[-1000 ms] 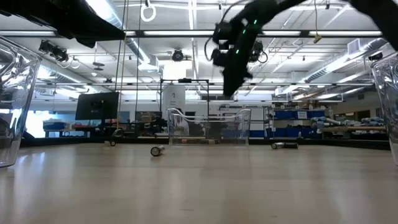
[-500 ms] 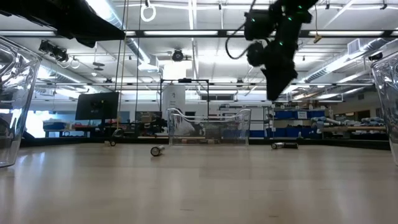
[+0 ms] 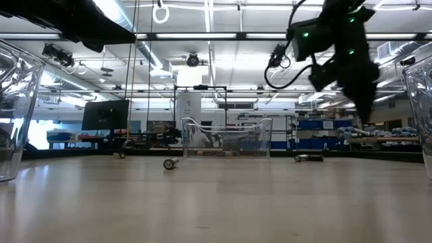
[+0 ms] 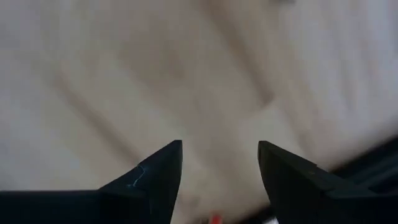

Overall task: Sort batteries
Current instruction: Put the brown battery into the bottom right transparent bin

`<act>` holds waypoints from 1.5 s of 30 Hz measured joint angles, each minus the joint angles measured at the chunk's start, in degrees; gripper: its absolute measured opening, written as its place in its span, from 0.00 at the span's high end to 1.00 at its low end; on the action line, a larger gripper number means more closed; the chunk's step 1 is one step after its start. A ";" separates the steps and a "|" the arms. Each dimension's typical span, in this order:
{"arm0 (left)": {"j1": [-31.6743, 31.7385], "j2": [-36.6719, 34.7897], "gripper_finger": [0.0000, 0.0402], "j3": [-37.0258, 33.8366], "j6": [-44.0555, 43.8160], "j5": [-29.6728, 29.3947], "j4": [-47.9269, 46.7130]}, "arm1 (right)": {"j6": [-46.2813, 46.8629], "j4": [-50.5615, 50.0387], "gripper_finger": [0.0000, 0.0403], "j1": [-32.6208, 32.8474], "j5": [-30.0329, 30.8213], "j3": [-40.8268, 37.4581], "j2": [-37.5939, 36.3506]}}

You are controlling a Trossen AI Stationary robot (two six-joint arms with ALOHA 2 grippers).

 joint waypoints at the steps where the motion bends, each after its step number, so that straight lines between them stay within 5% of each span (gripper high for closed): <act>1: 0.00 0.00 0.97 0.00 -0.62 0.00 -0.04 | 0.84 -2.12 0.46 1.43 -0.95 0.01 -0.35; 9: 0.00 0.20 0.97 -0.02 -1.06 0.00 -0.29 | 4.76 -8.71 0.47 14.87 -8.41 0.01 1.02; 16: 0.00 0.20 0.97 -0.02 -1.10 0.00 -0.38 | 1.35 -10.70 0.38 21.38 -11.29 -4.15 5.95; 25: 0.00 0.22 0.97 -0.02 -0.84 0.02 -0.45 | -5.67 -7.57 0.24 23.35 -13.38 -10.79 13.39; 45: 0.00 0.22 0.97 -0.02 -0.73 0.33 -0.51 | -9.00 -1.03 0.24 21.66 -10.42 -16.27 25.30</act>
